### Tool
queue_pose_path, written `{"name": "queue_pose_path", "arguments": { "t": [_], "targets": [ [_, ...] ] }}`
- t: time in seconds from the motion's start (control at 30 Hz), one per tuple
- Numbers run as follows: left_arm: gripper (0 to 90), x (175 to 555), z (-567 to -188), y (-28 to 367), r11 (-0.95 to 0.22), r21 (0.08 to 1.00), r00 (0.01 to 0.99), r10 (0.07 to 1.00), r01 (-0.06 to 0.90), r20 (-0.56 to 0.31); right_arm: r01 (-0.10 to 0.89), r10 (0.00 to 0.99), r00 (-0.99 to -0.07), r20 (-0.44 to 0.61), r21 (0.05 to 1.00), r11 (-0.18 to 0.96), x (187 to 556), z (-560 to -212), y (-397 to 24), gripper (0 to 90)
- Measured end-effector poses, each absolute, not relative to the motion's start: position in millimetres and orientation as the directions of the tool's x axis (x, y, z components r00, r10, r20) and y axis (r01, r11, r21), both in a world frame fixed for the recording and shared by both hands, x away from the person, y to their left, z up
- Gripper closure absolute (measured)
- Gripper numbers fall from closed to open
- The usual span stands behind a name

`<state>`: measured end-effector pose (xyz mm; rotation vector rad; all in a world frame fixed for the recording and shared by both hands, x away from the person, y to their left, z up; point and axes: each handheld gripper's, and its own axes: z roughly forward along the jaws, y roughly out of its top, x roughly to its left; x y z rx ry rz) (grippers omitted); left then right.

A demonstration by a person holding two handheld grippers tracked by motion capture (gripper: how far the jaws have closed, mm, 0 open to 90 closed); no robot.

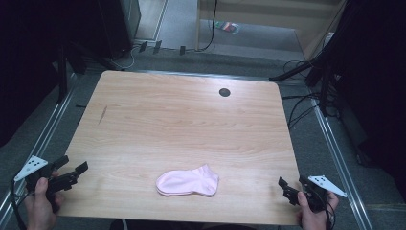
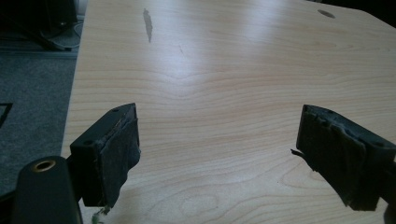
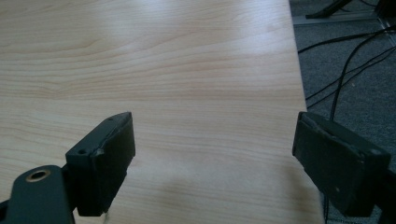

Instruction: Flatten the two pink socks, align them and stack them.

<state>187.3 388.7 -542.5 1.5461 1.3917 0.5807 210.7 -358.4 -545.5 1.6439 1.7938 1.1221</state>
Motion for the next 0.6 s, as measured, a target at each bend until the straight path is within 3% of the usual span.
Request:
{"name": "queue_pose_path", "arguments": {
  "t": [0.6],
  "targets": [
    [13.6, 192.7, -552.9, 380.3, 0.035, 0.849, 0.252, 0.948, 0.528, -0.195, 0.572, 0.953, -0.188, 0.239, 0.815, -0.092, 204.1, -548.7, -368.1, 13.4]
  ]
}}
